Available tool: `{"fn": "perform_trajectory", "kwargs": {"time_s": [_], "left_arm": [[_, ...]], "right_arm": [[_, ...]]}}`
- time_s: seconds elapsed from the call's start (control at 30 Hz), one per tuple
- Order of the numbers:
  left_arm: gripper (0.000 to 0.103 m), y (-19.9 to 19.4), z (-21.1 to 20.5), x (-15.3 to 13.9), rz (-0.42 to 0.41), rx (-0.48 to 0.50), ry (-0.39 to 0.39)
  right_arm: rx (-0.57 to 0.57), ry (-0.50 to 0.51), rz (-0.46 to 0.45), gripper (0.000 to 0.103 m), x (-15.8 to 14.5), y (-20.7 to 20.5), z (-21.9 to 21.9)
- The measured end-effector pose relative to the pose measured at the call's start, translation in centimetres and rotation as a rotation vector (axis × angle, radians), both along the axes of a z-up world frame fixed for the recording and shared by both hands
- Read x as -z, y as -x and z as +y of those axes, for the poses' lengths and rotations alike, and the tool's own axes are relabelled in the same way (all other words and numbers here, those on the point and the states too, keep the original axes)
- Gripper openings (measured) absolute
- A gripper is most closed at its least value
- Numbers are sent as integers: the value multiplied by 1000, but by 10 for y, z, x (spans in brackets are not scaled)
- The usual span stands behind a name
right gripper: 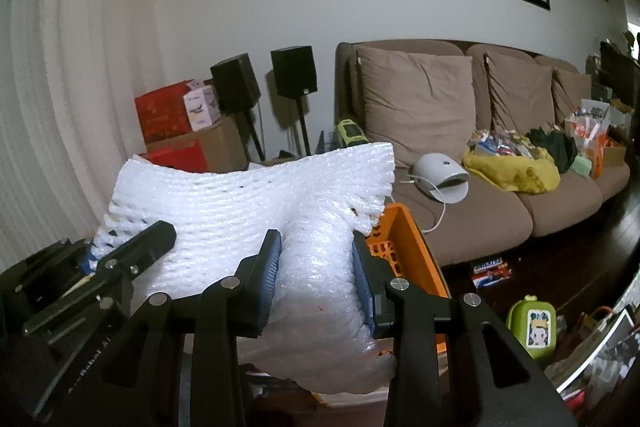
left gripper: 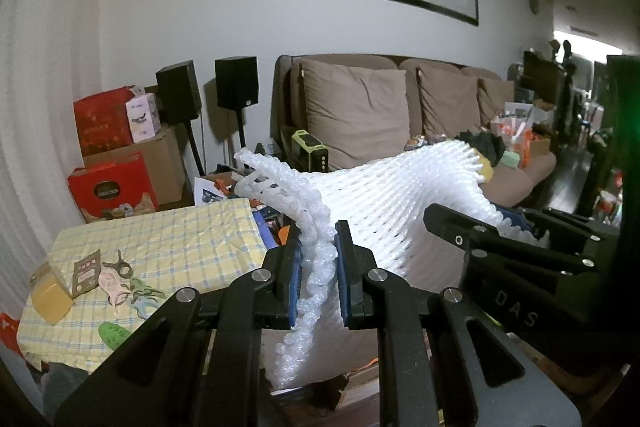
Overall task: Organize objects
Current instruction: 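Carry the held foam net stack with both tools toward the orange basket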
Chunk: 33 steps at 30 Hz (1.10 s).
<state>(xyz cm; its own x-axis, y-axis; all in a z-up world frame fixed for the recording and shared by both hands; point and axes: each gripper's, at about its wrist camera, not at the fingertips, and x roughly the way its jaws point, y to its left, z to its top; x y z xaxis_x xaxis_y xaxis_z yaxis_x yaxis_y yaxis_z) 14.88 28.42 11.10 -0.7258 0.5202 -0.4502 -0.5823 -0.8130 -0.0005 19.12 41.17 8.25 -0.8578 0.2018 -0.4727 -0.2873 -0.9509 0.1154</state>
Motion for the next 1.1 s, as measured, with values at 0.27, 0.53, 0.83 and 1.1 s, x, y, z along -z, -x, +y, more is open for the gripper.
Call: {"fn": "perform_trajectory", "kwargs": {"time_s": [0.27,0.53,0.83,1.1], "left_arm": [[14,4,4,3,-18,5,-8],[14,6,14,5,-24,8,-9],[14,7,26,15,-38,38,-9],[14,11,34,14,-55,61,-18]], "right_arm": [[13,-4,-8,34,2,-1,6],[30,-28,-14,34,3,-1,7],[54,-26,-29,34,6,-3,22],[74,-15,-37,34,10,-4,31]]}}
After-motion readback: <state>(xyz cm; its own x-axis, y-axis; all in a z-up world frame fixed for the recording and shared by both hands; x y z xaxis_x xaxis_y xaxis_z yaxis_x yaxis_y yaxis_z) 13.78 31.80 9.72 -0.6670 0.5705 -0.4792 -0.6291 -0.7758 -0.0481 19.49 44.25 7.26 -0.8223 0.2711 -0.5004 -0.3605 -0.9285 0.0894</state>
